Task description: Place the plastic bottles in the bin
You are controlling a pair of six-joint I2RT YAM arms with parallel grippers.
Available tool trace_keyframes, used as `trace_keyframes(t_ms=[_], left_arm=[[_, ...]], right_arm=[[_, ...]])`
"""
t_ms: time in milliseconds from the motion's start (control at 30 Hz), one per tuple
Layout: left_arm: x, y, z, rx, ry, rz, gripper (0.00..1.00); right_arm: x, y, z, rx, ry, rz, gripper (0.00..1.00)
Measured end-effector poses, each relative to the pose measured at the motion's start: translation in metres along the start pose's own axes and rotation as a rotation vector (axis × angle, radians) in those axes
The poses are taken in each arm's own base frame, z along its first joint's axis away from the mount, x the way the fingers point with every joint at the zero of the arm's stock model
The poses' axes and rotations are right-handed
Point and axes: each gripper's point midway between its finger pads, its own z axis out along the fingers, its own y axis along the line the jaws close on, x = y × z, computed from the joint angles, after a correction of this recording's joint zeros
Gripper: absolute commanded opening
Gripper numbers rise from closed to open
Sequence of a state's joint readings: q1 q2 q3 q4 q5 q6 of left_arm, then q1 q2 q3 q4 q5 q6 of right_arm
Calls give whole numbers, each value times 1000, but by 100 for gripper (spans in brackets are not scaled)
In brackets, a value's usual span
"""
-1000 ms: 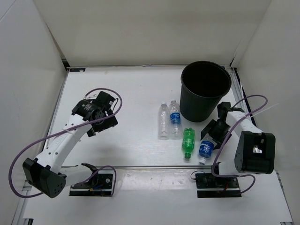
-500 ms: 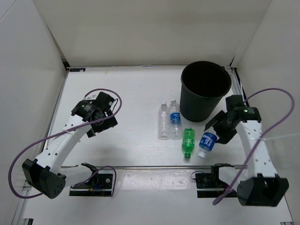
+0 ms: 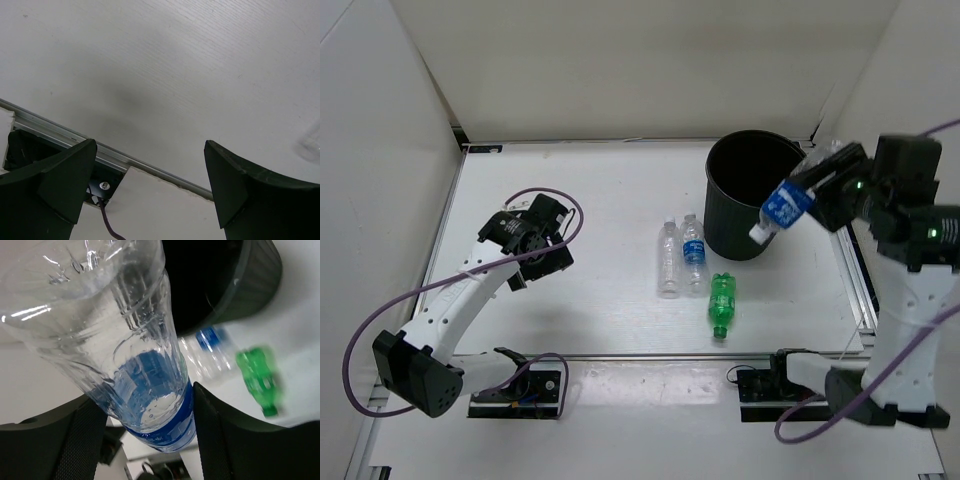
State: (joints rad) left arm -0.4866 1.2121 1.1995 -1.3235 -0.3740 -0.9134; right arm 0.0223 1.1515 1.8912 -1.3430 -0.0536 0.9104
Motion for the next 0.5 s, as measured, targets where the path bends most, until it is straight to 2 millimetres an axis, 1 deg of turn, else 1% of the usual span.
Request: trace_keyframes(t_ms=[100, 133, 167, 200, 267, 300, 367, 400, 467, 500], left_arm=[[0, 0, 0, -2, 1, 9, 100], [0, 0, 1, -3, 2, 13, 100], [0, 0, 1, -4, 3, 16, 100], [0, 1, 1, -5, 3, 17, 100], [0, 1, 1, -6, 1, 18, 100], [0, 1, 1, -8, 1, 18, 100], [0, 2, 1, -7, 1, 18, 100], [0, 2, 0, -6, 0, 16, 100], [0, 2, -1, 0, -5, 13, 100], [0, 3, -2, 3, -8, 11, 100]], right_arm=[[-38, 39, 19, -51, -63, -22, 34], [-49, 50, 28, -67, -81, -31, 34], [-59, 59, 42, -76, -92, -38, 34], [-66, 65, 57, -72, -93, -42, 34], [-71, 64, 86, -40, -78, -48, 36], [-72, 61, 101, -16, -68, -56, 58], [-67, 49, 123, 32, -46, -72, 91], [-65, 44, 129, 52, -36, -76, 100], [-61, 35, 135, 80, -25, -103, 100], [-62, 35, 134, 79, -27, -113, 100]])
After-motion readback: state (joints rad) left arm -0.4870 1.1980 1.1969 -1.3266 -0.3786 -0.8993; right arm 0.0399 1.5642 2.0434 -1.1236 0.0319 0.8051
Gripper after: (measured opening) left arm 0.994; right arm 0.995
